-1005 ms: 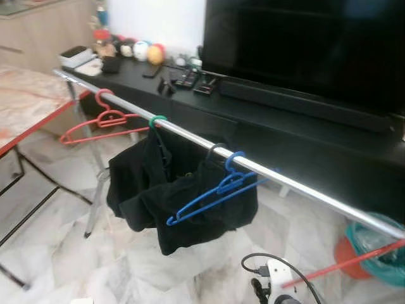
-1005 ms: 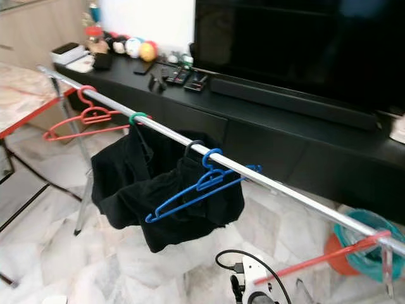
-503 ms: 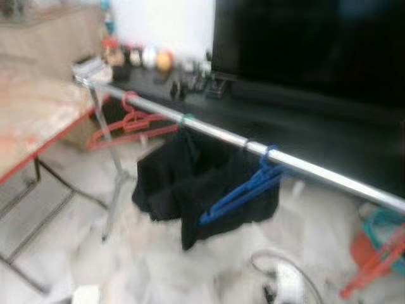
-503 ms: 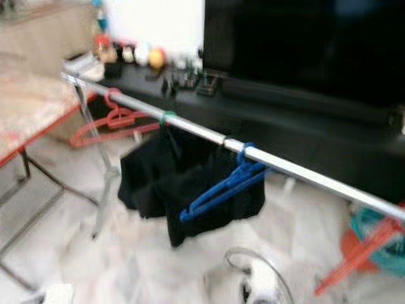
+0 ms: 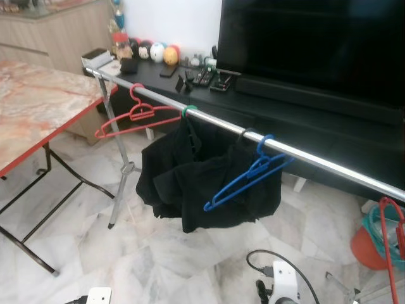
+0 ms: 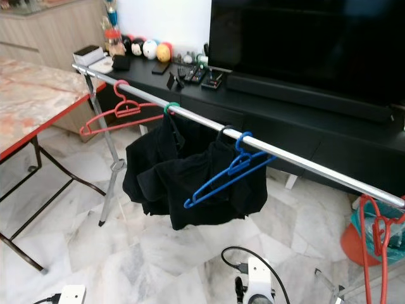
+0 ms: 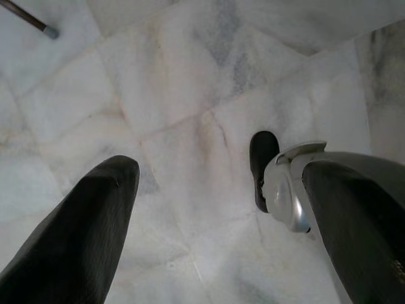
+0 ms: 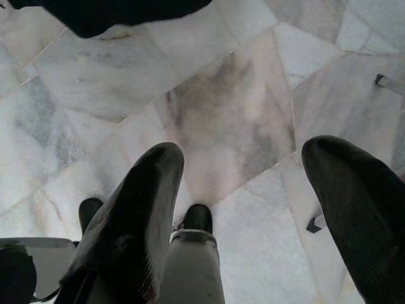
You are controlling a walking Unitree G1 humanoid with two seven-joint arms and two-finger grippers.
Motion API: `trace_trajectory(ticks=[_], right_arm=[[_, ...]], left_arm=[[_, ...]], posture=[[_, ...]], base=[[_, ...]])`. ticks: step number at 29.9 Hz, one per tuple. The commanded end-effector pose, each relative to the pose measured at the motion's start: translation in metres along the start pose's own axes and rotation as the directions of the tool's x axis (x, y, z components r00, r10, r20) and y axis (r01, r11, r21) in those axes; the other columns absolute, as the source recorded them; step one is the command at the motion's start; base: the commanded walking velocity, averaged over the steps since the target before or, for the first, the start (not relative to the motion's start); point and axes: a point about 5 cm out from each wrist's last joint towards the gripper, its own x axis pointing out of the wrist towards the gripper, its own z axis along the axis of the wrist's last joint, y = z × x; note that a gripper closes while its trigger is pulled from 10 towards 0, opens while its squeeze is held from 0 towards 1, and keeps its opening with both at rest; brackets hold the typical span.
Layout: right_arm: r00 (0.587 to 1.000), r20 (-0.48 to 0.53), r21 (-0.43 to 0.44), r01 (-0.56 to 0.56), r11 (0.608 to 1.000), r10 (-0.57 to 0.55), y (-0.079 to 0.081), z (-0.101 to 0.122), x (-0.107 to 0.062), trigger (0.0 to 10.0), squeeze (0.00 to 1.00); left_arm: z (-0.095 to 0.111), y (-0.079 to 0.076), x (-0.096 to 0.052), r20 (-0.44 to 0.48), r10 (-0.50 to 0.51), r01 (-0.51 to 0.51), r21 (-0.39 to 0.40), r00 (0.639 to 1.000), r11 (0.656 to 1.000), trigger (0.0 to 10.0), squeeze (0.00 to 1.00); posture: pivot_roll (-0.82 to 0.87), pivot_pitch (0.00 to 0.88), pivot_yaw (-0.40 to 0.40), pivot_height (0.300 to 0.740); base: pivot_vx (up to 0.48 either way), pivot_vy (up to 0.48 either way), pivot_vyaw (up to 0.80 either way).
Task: Hang hanger
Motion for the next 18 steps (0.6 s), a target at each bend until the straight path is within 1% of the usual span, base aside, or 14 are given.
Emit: trace_trajectory(ticks=[1, 8, 13, 15, 18], right_arm=[[1.000, 0.011, 0.008, -0.004, 1.000, 0.003, 0.0017, 0.0025, 0.0004, 10.0, 0.00], [1.000, 0.012, 0.017, -0.012, 1.000, 0.012, 0.0039, 0.0029, 0.0005, 10.0, 0.00], [1.000, 0.009, 0.013, -0.026, 1.000, 0.026, 0.0052, 0.0029, 0.0005, 10.0, 0.00], [1.000, 0.004, 0.014, -0.028, 1.000, 0.028, 0.0057, 0.0019, 0.0004, 10.0, 0.00], [1.000, 0.001, 0.013, -0.030, 0.999, 0.030, 0.0056, 0.0012, 0.0003, 10.0, 0.00]], left_arm=[[0.0010, 0.0041, 0.0003, -0.010, 0.016, -0.016, -0.005, 1.000, 1.000, 10.0, 0.00], [0.0075, 0.0062, 0.0023, -0.018, 0.015, -0.014, 0.004, 1.000, 1.000, 10.0, 0.00], [0.0072, 0.0057, 0.0025, -0.022, 0.026, -0.027, -0.039, 0.999, 0.999, 10.0, 0.00], [0.0011, 0.0061, 0.0007, -0.026, 0.029, -0.030, -0.067, 0.999, 0.997, 10.0, 0.00], [-0.0020, 0.0074, -0.0002, -0.030, 0.036, -0.039, -0.080, 0.999, 0.996, 10.0, 0.00]], posture=[[0.05, 0.000, -0.030, 0.740], [0.06, 0.000, -0.029, 0.740], [0.07, 0.000, -0.027, 0.740], [0.07, 0.000, -0.027, 0.740], [0.06, 0.000, -0.028, 0.740]], base=[[0.000, 0.000, 0.00], [0.000, 0.000, 0.00], [0.000, 0.000, 0.00], [0.000, 0.000, 0.00], [0.000, 0.000, 0.00]])
